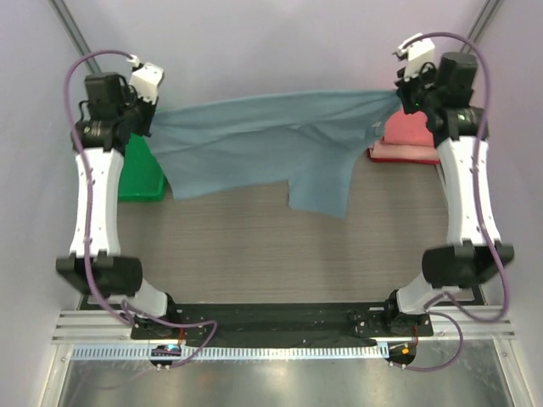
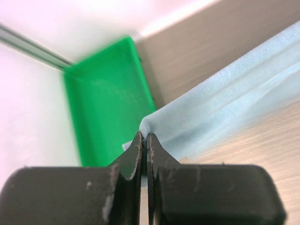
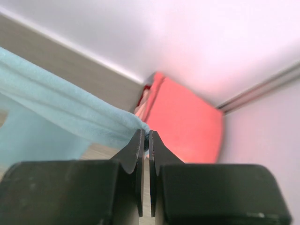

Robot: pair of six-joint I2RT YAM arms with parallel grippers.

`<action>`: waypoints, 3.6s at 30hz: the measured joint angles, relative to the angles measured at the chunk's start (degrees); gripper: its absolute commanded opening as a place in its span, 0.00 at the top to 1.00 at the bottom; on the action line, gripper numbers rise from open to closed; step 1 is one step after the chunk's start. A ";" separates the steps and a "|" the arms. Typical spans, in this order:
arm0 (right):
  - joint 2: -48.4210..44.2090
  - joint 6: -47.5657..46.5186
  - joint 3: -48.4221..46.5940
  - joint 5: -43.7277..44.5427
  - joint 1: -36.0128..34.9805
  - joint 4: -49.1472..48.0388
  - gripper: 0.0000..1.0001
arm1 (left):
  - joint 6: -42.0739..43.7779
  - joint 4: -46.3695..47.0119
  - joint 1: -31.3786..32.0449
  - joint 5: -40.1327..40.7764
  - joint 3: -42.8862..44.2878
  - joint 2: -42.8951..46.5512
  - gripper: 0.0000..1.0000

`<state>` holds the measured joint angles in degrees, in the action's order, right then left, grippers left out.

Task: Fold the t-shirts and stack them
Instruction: Fold the tshirt

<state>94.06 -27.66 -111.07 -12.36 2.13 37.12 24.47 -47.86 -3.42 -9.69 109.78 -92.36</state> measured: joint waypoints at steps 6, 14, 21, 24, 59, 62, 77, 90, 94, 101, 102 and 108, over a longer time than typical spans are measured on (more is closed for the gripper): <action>-24.24 -0.09 8.41 0.81 0.35 -0.42 0.99 | 1.20 2.78 -0.11 0.59 -15.67 23.65 1.00; -45.33 -3.74 4.72 0.44 0.35 8.79 0.99 | 4.48 2.25 -0.11 3.74 -21.03 45.79 1.00; -50.71 -7.28 -6.60 0.28 0.35 10.82 0.99 | 6.05 2.60 -0.13 4.02 -13.53 53.00 1.00; -50.73 -8.59 -3.52 -0.48 0.35 10.03 0.99 | 6.19 2.64 -0.15 3.61 -14.62 52.26 0.98; 33.00 -9.66 11.34 -2.73 -0.13 -24.81 0.99 | 3.93 16.90 0.61 -0.31 -11.34 -33.20 1.00; 41.27 -9.51 0.22 -1.73 -0.37 -24.63 0.99 | 2.91 18.05 1.40 1.79 -8.85 -36.41 0.89; 49.42 -2.67 -12.26 4.81 -0.52 -22.64 0.59 | -3.41 29.83 5.90 18.69 10.97 -43.74 0.34; -9.18 -12.41 30.45 -11.72 0.00 -13.68 0.62 | -3.32 22.62 7.43 12.87 -23.71 3.87 0.25; -24.48 -29.38 51.25 -15.58 -0.55 -4.13 0.66 | -4.79 19.02 7.45 8.24 -29.16 7.28 0.28; -32.57 -59.58 71.93 -18.71 -0.63 18.93 0.69 | -5.07 14.78 7.54 5.33 -31.89 -1.09 0.28; -33.14 -62.82 72.35 -19.04 -0.70 21.31 0.69 | -5.05 14.56 7.54 5.33 -31.89 -1.99 0.28; -36.96 -79.23 78.16 -19.74 -0.92 30.88 0.69 | -4.92 14.34 7.54 5.62 -31.69 -3.82 0.28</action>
<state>57.10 -106.89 -32.91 -32.10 1.21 68.01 19.55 -33.52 4.12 -4.08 78.08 -96.18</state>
